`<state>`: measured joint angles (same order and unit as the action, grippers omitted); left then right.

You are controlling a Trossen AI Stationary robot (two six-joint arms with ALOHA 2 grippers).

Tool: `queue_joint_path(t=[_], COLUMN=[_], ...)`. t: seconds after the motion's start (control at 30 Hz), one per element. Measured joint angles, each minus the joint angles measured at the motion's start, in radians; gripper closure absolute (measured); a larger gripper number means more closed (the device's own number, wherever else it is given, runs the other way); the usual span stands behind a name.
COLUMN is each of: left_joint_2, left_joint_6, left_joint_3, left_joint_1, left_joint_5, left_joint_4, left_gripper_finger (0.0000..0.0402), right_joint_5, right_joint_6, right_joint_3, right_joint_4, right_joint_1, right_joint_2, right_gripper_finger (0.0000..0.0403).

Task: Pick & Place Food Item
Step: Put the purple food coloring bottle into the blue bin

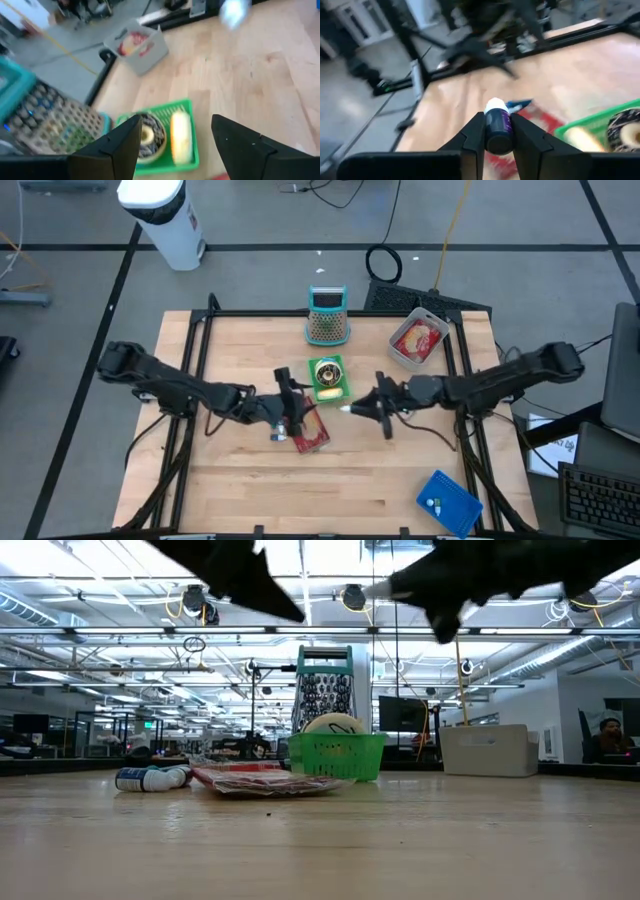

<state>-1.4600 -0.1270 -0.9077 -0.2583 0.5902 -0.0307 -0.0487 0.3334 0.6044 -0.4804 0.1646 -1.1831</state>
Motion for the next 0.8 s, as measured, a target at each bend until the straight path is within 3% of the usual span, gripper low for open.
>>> queue_joint_path(t=[0.2, 0.43, 0.57, 0.8], left_joint_2=[0.056, 0.056, 0.056, 0.056], left_joint_6=[0.060, 0.225, 0.342, 0.501], left_joint_3=[0.204, 0.376, 0.395, 0.396], left_joint_1=[0.029, 0.070, 0.081, 0.081], left_joint_5=[-0.003, 0.038, 0.038, 0.038], left_joint_4=[-0.220, -0.437, -0.453, -0.449], left_gripper_finger=[0.0158, 0.0158, 0.0158, 0.0158], right_joint_5=[0.001, -0.001, -0.004, -0.061], right_joint_6=[0.031, 0.256, 0.463, 0.988], right_joint_3=[0.000, 0.000, 0.000, 0.000], right_joint_4=[0.262, 0.403, 0.473, 0.703], right_joint_1=[0.202, 0.509, 0.673, 0.906], right_joint_2=[0.197, 0.326, 0.329, 0.271], right_gripper_finger=[0.0342, 0.0342, 0.0342, 0.0342])
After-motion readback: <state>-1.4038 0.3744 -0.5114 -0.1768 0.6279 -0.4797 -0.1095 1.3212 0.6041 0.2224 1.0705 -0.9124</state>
